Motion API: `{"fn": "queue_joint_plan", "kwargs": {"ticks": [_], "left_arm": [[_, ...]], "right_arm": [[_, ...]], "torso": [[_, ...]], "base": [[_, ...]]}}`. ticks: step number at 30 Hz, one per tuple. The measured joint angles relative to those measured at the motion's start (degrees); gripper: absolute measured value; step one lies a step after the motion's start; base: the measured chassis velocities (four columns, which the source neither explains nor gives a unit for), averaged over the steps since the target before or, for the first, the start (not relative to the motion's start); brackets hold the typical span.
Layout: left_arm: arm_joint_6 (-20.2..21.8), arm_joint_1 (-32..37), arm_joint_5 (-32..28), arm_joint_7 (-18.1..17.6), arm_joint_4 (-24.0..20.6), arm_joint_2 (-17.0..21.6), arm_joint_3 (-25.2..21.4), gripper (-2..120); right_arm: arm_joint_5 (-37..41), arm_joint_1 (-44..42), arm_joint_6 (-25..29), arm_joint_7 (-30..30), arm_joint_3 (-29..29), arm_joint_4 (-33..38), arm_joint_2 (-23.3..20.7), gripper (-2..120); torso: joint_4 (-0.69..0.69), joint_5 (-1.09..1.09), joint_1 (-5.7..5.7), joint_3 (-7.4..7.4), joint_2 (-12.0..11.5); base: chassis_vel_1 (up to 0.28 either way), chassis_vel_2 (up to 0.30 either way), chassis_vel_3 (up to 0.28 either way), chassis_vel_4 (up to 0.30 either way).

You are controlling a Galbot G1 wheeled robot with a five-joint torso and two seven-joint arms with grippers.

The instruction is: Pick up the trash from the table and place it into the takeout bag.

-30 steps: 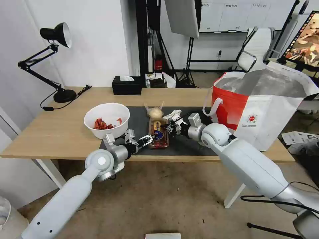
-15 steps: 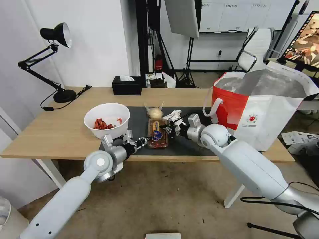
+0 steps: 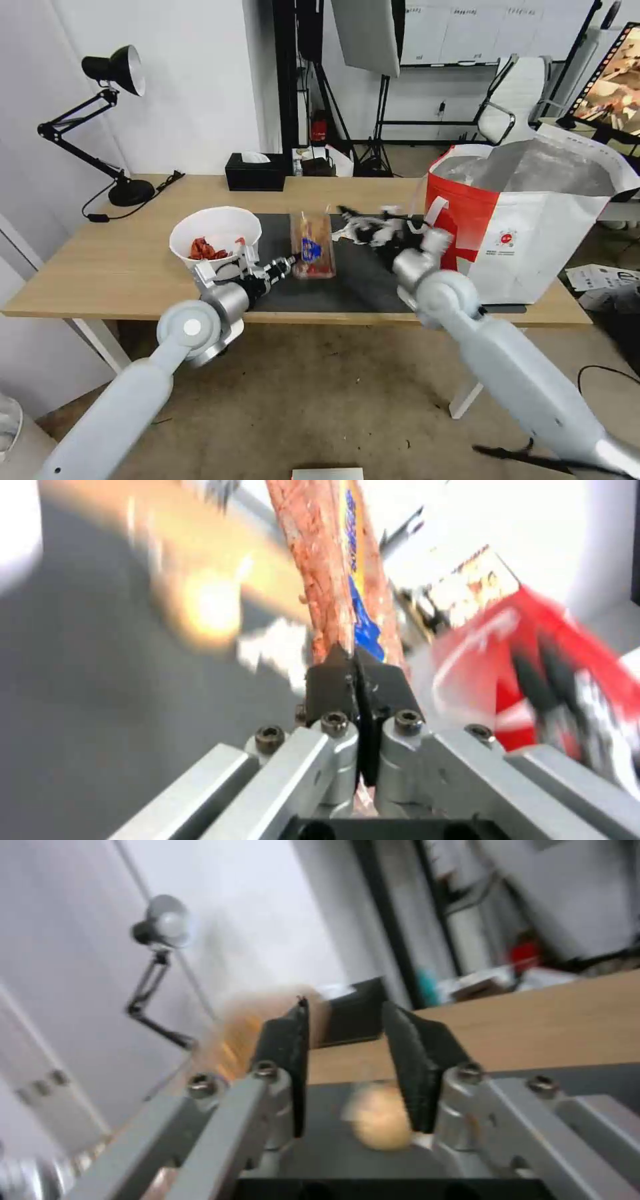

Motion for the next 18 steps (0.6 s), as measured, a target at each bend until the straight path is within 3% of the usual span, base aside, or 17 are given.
{"fn": "queue_joint_plan", "kwargs": {"ticks": [3, 4, 6, 8, 9, 11, 12, 13, 15, 16, 18], "left_arm": [[-2.68, -3.44, 3.12, -0.13, -0.71, 1.93, 0.13, 0], [-3.78, -6.07, 4.28, -0.17, -0.60, 2.90, 0.90, 0], [-4.49, -9.08, 4.91, -0.14, 0.06, 3.26, 2.72, 0], [-6.20, -19.74, 5.91, -0.02, 3.59, 2.02, 10.68, 0], [-6.20, -19.74, 5.91, -0.02, 3.59, 2.02, 10.68, 0], [-7.44, -29.99, 7.56, 1.04, 8.18, -1.56, 18.56, 0], [-7.44, -29.99, 7.56, 1.04, 8.18, -1.56, 18.56, 0], [-8.03, -35.69, 9.46, 2.26, 12.05, -4.74, 23.75, 0], [-8.03, -35.69, 9.46, 2.26, 12.05, -4.74, 23.75, 0], [-8.97, -42.71, 12.72, 4.78, 17.61, -9.05, 30.40, 0], [-9.14, -43.82, 13.34, 5.40, 18.61, -9.79, 31.52, 0]], "right_arm": [[-5.15, -2.51, -2.74, 2.53, 0.72, 3.48, -1.52, 41], [-7.89, -3.37, -4.61, 3.18, 0.77, 4.75, -2.27, 47], [-9.98, -4.21, -5.85, 3.53, 0.99, 5.68, -2.89, 52], [-13.25, -6.06, -8.22, 4.62, 1.81, 6.95, -3.49, 62], [-13.25, -6.06, -8.22, 4.62, 1.81, 6.95, -3.49, 62], [-15.12, -7.28, -9.73, 5.71, 2.18, 7.06, -3.25, 73], [-15.12, -7.28, -9.73, 5.71, 2.18, 7.06, -3.25, 73], [-16.08, -8.08, -10.34, 5.94, 2.26, 7.05, -2.97, 80], [-16.08, -8.08, -10.34, 5.94, 2.26, 7.05, -2.97, 80], [-16.96, -9.25, -10.81, 5.93, 2.31, 7.05, -2.76, 89], [-17.12, -9.51, -10.88, 5.93, 2.32, 7.05, -2.72, 92]], "torso": [[-0.05, -0.01, 0.00, -0.01, 0.00], [0.05, 0.03, 0.00, 0.00, 0.00], [0.07, 0.02, 0.00, 0.00, 0.01], [0.06, -0.04, 0.00, 0.01, 0.00], [0.06, -0.04, 0.00, 0.01, 0.00], [-0.01, 0.03, 0.01, 0.01, 0.00], [-0.01, 0.03, 0.01, 0.01, 0.00], [-0.02, 0.02, 0.01, 0.02, 0.00], [-0.02, 0.02, 0.01, 0.02, 0.00], [-0.02, 0.04, 0.03, 0.02, 0.00], [-0.02, 0.04, 0.03, 0.02, 0.00]], "base": [[0.000, 0.000, 0.000, 0.000], [0.000, 0.000, 0.000, 0.000], [0.000, 0.000, 0.000, 0.000], [0.000, 0.000, 0.000, 0.000], [0.000, 0.000, 0.000, 0.000], [0.000, 0.000, 0.000, 0.000], [0.000, 0.000, 0.000, 0.000], [0.000, 0.000, 0.000, 0.000], [0.000, 0.000, 0.000, 0.000], [0.000, 0.000, 0.000, 0.000], [0.000, 0.000, 0.000, 0.000]]}}
